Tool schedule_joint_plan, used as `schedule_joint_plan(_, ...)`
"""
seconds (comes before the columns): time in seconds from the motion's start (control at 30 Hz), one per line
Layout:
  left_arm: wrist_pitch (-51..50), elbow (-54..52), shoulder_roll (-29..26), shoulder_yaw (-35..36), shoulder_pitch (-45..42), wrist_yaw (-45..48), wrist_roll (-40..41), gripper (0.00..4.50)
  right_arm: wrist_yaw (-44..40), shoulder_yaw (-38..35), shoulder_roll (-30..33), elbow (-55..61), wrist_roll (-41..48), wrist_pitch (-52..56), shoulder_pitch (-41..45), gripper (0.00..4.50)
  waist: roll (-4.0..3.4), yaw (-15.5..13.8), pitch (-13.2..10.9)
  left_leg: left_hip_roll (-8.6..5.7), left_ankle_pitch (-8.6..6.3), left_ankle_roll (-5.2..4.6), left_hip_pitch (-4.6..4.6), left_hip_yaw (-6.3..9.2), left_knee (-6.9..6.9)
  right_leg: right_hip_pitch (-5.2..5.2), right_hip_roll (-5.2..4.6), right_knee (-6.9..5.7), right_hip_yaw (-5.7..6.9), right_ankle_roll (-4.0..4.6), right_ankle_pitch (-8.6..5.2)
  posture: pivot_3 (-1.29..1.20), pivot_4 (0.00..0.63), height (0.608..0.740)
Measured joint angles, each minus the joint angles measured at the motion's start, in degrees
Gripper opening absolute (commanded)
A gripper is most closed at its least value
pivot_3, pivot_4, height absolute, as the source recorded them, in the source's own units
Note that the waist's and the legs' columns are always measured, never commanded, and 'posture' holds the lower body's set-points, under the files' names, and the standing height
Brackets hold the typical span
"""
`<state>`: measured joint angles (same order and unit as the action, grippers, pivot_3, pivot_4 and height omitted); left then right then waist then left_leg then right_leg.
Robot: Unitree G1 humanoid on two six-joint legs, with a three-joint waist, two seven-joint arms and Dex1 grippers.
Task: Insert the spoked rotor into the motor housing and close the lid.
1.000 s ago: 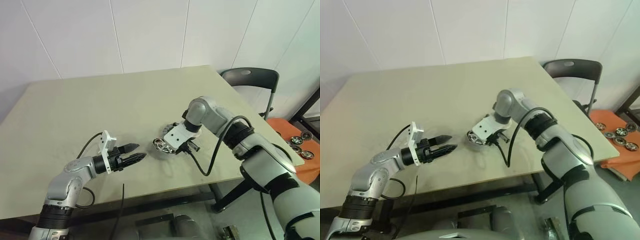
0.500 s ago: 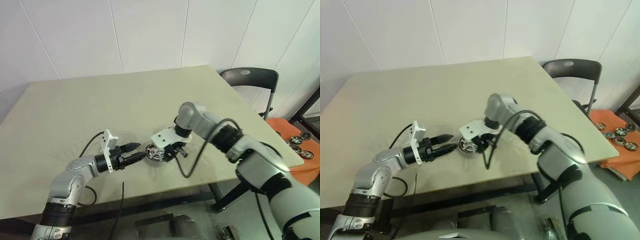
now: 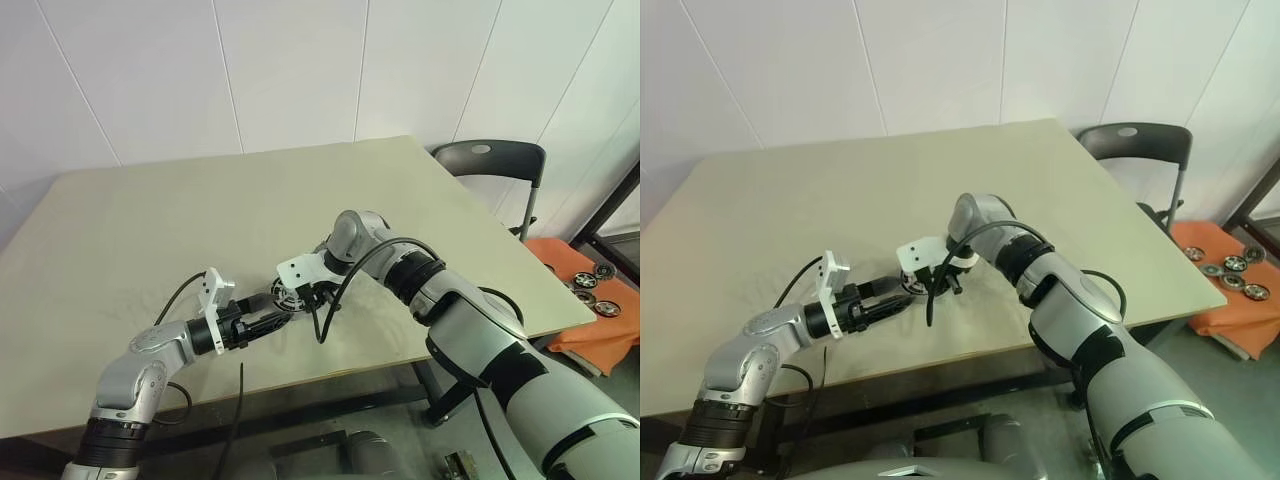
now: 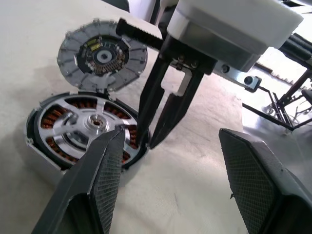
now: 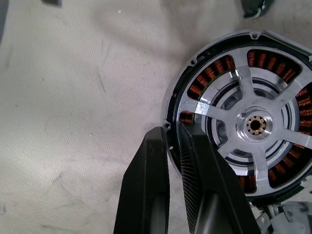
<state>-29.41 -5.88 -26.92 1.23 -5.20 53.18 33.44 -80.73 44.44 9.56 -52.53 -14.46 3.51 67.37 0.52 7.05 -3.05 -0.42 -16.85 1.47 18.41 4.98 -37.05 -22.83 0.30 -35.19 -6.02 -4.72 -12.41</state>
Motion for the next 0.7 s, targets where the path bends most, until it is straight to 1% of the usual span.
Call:
schedule_joint_plan(0.07,0.00,0.00,0.00,0.00,0.00,0.00,0.00,3.29,-0.16,-0.25,0.02,-0.03,-0.30,-1.06,-0.02,0.82,0.00,0.06,0.00,0.00,0.01,0.00,0.00,0.00,-0.01,0.00,0.00,-0.01,0.00,0.00,0.00,0.00,0.000,0.740)
schedule_joint_plan(0.1,0.00,0.00,0.00,0.00,-0.01,0.01,0.00,3.29,-0.01,-0.55,0.05,-0.02,-0.52,-1.37,-0.01,1.04,0.00,0.07,0.00,0.00,0.01,0.00,0.01,0.00,0.00,-0.01,0.00,-0.02,0.00,0.00,0.00,0.00,0.000,0.740)
schedule_joint_plan(0.2,-0.01,0.06,-0.07,0.07,-0.17,0.09,0.00,3.29,-0.58,-0.92,0.14,0.02,-0.78,-1.29,-0.02,1.96,0.03,0.14,0.02,0.01,0.01,-0.01,0.07,0.00,0.10,-0.11,0.01,-0.02,0.00,-0.01,0.01,0.00,0.000,0.740)
schedule_joint_plan(0.3,-0.01,0.10,-0.08,0.07,-0.82,0.29,0.00,3.29,-0.47,-1.78,0.18,-0.07,-1.47,-0.07,-0.02,1.96,0.01,0.19,0.01,0.02,0.01,-0.01,0.17,0.00,0.10,-0.24,0.02,-0.07,0.00,-0.01,0.01,0.00,0.000,0.740)
schedule_joint_plan(0.37,-0.01,0.19,-0.10,0.06,-1.12,0.43,0.00,3.29,-0.65,-1.96,1.20,0.74,-2.36,-1.27,-0.10,1.96,0.00,0.15,0.00,0.02,0.01,-0.01,0.21,0.00,0.11,-0.27,0.02,-0.06,0.00,-0.01,0.01,0.00,0.000,0.740)
schedule_joint_plan(0.5,-0.01,0.81,-0.39,0.12,-1.35,0.86,0.00,3.29,-5.64,-2.73,4.91,7.59,-2.03,-3.40,-1.79,1.96,0.00,0.05,0.00,0.01,0.01,-0.02,0.51,-0.01,0.11,-0.46,0.01,0.04,0.01,-0.08,-0.03,0.00,0.000,0.740)
schedule_joint_plan(0.6,-0.01,1.24,-0.44,0.12,-1.63,1.06,0.00,3.29,-8.78,-3.46,5.85,11.11,-0.58,-3.92,-2.83,1.96,0.01,0.09,0.01,0.02,0.01,-0.02,0.91,0.01,0.10,-0.84,0.00,0.02,0.02,-0.16,0.04,0.00,0.000,0.740)
schedule_joint_plan(0.7,-0.01,1.30,-0.64,0.12,-1.73,1.45,0.00,3.29,-10.87,-4.91,6.44,13.91,1.27,-3.97,-3.37,1.96,0.00,-0.12,0.00,0.02,0.01,-0.02,0.99,0.03,0.12,-0.94,-0.02,-0.01,0.04,-0.23,0.09,0.00,0.000,0.740)
